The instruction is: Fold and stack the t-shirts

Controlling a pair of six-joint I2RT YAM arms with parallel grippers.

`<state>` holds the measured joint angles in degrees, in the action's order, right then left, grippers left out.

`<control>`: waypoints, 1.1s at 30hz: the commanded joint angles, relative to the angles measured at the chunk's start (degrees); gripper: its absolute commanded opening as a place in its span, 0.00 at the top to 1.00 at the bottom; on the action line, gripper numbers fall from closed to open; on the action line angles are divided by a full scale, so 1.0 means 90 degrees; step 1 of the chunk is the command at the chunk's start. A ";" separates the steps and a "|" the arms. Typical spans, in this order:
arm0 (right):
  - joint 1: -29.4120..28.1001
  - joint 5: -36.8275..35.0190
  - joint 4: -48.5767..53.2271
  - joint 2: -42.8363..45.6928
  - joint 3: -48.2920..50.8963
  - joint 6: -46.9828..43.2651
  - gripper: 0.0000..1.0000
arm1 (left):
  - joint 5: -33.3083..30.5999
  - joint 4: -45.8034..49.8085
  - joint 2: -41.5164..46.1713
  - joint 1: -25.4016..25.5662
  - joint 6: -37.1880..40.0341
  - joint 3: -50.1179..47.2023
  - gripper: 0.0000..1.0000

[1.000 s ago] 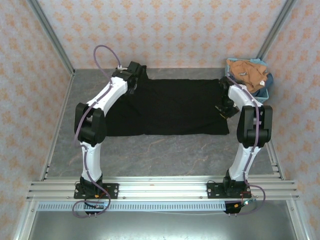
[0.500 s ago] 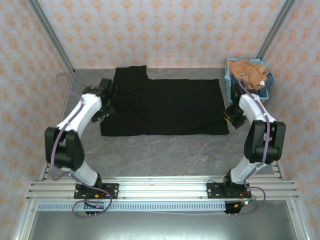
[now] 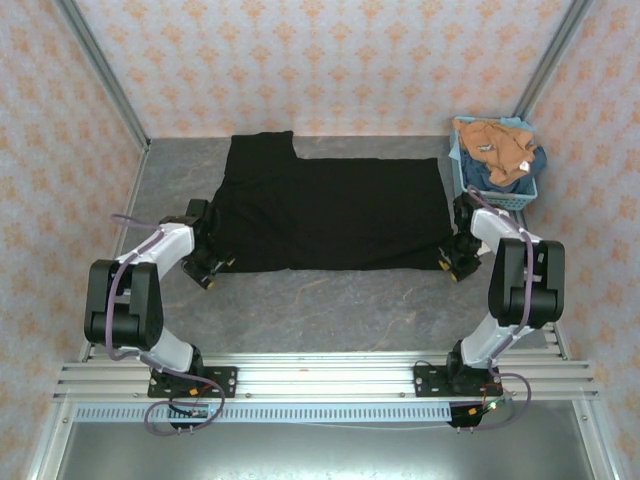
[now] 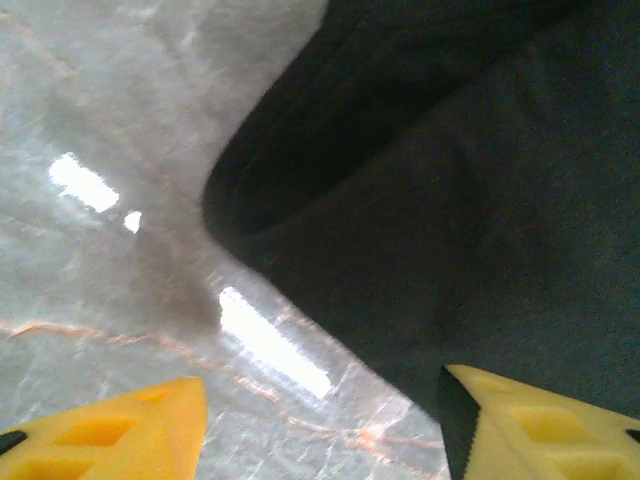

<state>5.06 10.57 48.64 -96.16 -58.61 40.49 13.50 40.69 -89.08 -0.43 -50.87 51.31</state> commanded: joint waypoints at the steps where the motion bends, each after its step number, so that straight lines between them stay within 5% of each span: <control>1: 0.0080 -0.0069 -0.0237 -0.0145 0.0067 0.0074 0.70 | 0.0080 -0.0444 -0.0291 -0.0031 -0.0174 0.0014 0.41; 24: 0.0092 -0.0140 -0.0426 -0.0651 -0.0355 -0.0353 0.74 | -0.0830 -0.0488 -0.0916 -0.0027 0.0008 0.0504 0.55; 33: 0.0092 -0.0144 -0.0767 -0.0957 -0.0373 -0.0376 1.00 | -0.1529 -0.0375 -0.1594 -0.0031 -0.0054 0.0893 0.72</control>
<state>5.48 11.11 45.54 -102.39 -63.22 37.41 7.29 40.75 -99.92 -0.32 -51.27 59.20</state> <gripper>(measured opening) 0.045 0.300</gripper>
